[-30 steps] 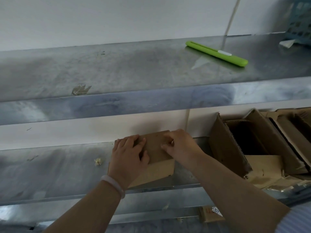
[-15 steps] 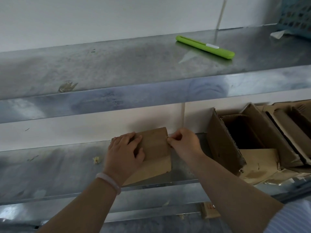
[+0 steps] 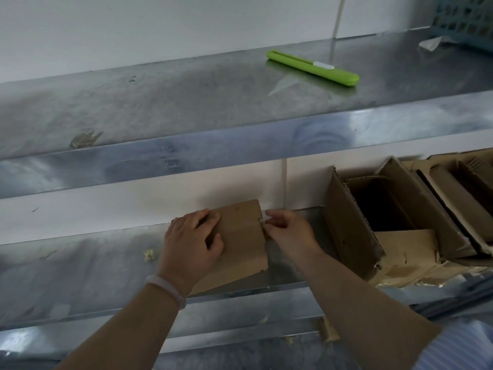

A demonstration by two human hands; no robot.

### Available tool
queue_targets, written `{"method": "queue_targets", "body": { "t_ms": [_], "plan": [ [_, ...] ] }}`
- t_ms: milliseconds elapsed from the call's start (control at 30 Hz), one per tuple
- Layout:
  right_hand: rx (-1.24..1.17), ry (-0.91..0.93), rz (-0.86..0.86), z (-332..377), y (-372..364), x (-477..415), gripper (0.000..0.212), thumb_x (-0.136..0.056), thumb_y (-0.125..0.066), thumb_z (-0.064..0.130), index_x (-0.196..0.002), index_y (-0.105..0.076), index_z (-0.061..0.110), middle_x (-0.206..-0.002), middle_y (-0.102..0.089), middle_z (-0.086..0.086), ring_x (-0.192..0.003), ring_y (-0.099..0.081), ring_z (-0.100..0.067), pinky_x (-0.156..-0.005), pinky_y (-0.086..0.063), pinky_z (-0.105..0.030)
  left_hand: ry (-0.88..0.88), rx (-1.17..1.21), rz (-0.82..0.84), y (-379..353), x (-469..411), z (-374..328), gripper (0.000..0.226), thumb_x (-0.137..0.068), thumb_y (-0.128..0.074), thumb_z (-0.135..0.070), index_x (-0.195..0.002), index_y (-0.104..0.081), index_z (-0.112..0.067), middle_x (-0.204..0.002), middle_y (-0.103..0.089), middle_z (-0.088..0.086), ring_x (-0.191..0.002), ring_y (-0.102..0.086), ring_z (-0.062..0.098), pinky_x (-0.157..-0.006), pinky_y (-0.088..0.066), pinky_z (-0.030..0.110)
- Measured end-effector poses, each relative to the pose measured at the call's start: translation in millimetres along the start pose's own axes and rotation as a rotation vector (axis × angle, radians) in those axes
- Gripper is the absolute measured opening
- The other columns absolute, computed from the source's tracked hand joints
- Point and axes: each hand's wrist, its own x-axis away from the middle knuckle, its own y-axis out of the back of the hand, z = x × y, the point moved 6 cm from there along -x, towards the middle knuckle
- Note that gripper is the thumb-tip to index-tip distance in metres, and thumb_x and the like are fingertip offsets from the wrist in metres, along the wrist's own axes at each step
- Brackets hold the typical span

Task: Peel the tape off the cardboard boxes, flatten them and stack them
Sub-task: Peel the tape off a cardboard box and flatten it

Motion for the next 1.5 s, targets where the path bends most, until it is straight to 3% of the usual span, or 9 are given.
{"method": "queue_targets", "body": {
  "t_ms": [233, 433, 533, 667, 933, 1167, 1267, 1367, 1500],
  "plan": [
    [-0.32, -0.29, 0.123, -25, -14, -3, 0.024, -0.094, -0.061, 0.013, -0.116, -0.065, 0.002, -0.111, -0.07, -0.018, -0.107, -0.066, -0.031, -0.096, -0.053, -0.043, 0.005, -0.001, 0.019, 0, 0, 1, 0.051, -0.085, -0.04, -0.045, -0.119, -0.068, -0.018, -0.124, -0.063, 0.004, -0.108, -0.059, 0.023, -0.096, -0.046, 0.042],
    [-0.045, -0.197, -0.111, -38, 14, -25, 0.022, -0.083, -0.075, 0.013, -0.095, -0.056, 0.014, -0.092, -0.066, -0.012, -0.076, -0.065, -0.023, -0.063, -0.057, -0.035, 0.004, 0.007, 0.042, 0, -1, 1, 0.052, -0.085, -0.04, -0.045, -0.12, -0.068, -0.018, -0.125, -0.062, 0.003, -0.109, -0.059, 0.023, -0.097, -0.045, 0.042],
    [0.088, -0.067, -0.245, -36, 35, -33, 0.032, -0.078, -0.08, 0.013, -0.084, -0.051, 0.023, -0.083, -0.06, 0.0, -0.08, -0.062, -0.023, -0.071, -0.053, -0.038, -0.001, 0.017, 0.035, 0, 0, 1, 0.051, -0.085, -0.041, -0.044, -0.12, -0.067, -0.018, -0.126, -0.062, 0.003, -0.109, -0.058, 0.022, -0.098, -0.044, 0.039],
    [0.114, 0.036, -0.259, -29, 45, -37, 0.009, -0.091, -0.066, 0.016, -0.096, -0.07, 0.008, -0.086, -0.066, 0.0, -0.083, -0.06, -0.018, -0.07, -0.043, -0.024, -0.016, 0.026, 0.031, 1, 0, 0, 0.051, -0.085, -0.041, -0.044, -0.121, -0.067, -0.017, -0.125, -0.062, 0.004, -0.11, -0.059, 0.021, -0.099, -0.041, 0.037],
    [0.217, -0.039, -0.315, -34, 59, -34, 0.026, -0.083, -0.065, 0.0, -0.08, -0.052, 0.022, -0.094, -0.065, -0.011, -0.091, -0.063, -0.031, -0.082, -0.053, -0.042, -0.047, 0.068, 0.068, 0, -1, 2, 0.056, -0.085, -0.038, -0.05, -0.126, -0.063, -0.02, -0.132, -0.058, 0.002, -0.118, -0.054, 0.021, -0.105, -0.033, 0.036],
    [0.289, 0.125, -0.152, 1, 31, 2, 0.015, -0.098, -0.055, 0.026, -0.108, -0.066, 0.024, -0.101, -0.066, 0.006, -0.092, -0.058, -0.009, -0.083, -0.046, -0.028, -0.015, 0.323, 0.103, 21, -5, 23, 0.058, -0.083, -0.051, -0.049, -0.136, -0.052, -0.026, -0.134, -0.051, -0.008, -0.123, -0.044, 0.013, -0.103, -0.029, 0.023],
    [0.272, 0.199, -0.03, 9, 8, 25, 0.013, -0.099, -0.052, 0.033, -0.104, -0.062, 0.038, -0.101, -0.066, 0.015, -0.093, -0.061, -0.001, -0.084, -0.05, -0.024, 0.211, 0.294, -0.127, 41, 13, 53, 0.039, -0.09, -0.059, -0.038, -0.125, -0.059, -0.02, -0.118, -0.055, 0.002, -0.108, -0.052, 0.019, -0.093, -0.045, 0.032],
    [0.309, 0.237, -0.013, 12, -4, 40, 0.017, -0.098, -0.055, 0.03, -0.112, -0.062, 0.036, -0.102, -0.062, 0.022, -0.094, -0.058, 0.006, -0.08, -0.045, -0.012, 0.574, 0.575, -0.035, 29, 38, 76, 0.018, -0.095, -0.054, -0.027, -0.11, -0.059, -0.018, -0.1, -0.058, -0.002, -0.092, -0.058, 0.018, -0.073, -0.047, 0.029],
    [0.083, 0.039, -0.051, 1, -8, 43, 0.017, -0.099, -0.053, 0.025, -0.099, -0.069, 0.027, -0.099, -0.07, 0.009, -0.095, -0.066, -0.008, -0.092, -0.054, -0.034, 0.73, 0.988, 0.068, 16, 57, 84, 0.015, -0.099, -0.049, -0.017, -0.093, -0.063, -0.021, -0.097, -0.065, 0.004, -0.092, -0.063, 0.021, -0.084, -0.055, 0.045]
  ]
}}
